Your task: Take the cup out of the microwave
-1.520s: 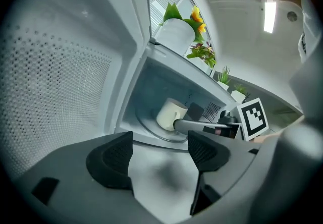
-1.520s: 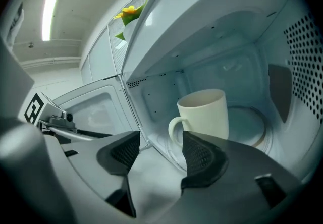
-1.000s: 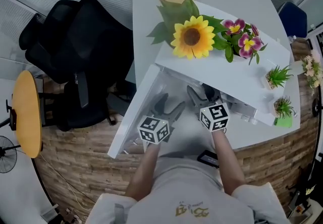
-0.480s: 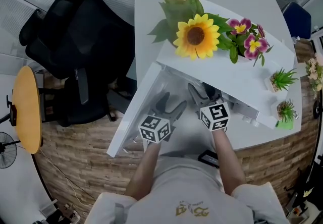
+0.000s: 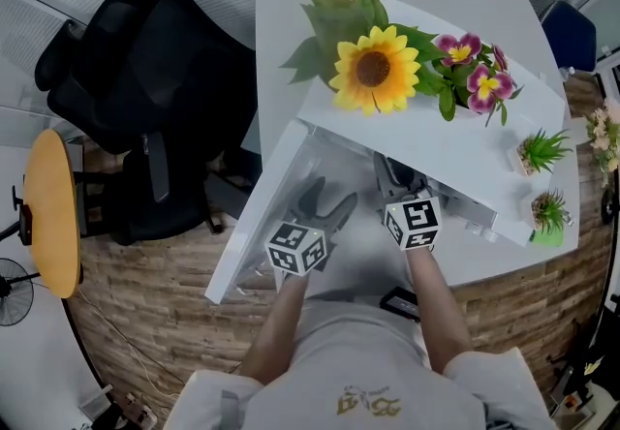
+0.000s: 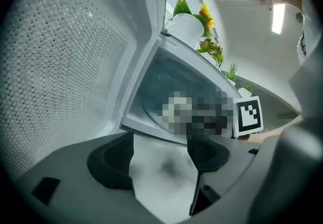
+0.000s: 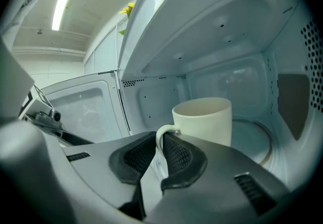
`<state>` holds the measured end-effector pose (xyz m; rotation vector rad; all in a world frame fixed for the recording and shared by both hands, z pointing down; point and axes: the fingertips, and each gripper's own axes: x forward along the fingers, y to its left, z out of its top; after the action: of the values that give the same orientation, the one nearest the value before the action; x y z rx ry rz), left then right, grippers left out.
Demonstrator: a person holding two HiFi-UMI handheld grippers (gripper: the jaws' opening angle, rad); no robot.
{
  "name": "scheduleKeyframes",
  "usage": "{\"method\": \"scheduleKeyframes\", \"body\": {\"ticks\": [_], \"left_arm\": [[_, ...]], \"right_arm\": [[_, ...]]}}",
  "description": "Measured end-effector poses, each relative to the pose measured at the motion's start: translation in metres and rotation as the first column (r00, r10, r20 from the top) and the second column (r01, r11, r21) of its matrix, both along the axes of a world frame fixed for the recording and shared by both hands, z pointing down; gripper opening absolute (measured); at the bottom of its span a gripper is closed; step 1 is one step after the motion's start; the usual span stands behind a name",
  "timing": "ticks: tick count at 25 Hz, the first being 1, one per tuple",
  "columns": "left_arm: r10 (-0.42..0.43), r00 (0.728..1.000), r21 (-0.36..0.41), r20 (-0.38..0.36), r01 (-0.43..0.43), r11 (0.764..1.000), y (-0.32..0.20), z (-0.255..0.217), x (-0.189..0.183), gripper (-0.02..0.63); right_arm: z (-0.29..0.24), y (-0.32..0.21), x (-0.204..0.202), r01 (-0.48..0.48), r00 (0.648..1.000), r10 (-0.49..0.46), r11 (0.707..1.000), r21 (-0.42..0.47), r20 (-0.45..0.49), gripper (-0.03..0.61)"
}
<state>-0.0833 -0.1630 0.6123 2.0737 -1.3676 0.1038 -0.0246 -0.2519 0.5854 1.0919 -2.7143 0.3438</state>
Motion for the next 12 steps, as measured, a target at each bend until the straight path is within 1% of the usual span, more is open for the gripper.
{"method": "scheduleKeyframes", "body": {"ticks": [5, 12], "left_arm": [[-0.005, 1.0, 0.012, 0.005, 0.005, 1.0, -0.0026, -0.0024, -0.0031, 0.325], [-0.002, 1.0, 0.016, 0.008, 0.002, 1.0, -0.0034, -0.0041, -0.0052, 0.322]], "right_arm": [[-0.0005, 0.0019, -0.001, 0.022, 0.999, -0.021, 0.999, 0.028, -0.032, 0.049], [-0.0056, 0.0072, -0.0007, 0.035, 0.999, -0.033, 0.998, 0.051, -0.037, 0.048]]}}
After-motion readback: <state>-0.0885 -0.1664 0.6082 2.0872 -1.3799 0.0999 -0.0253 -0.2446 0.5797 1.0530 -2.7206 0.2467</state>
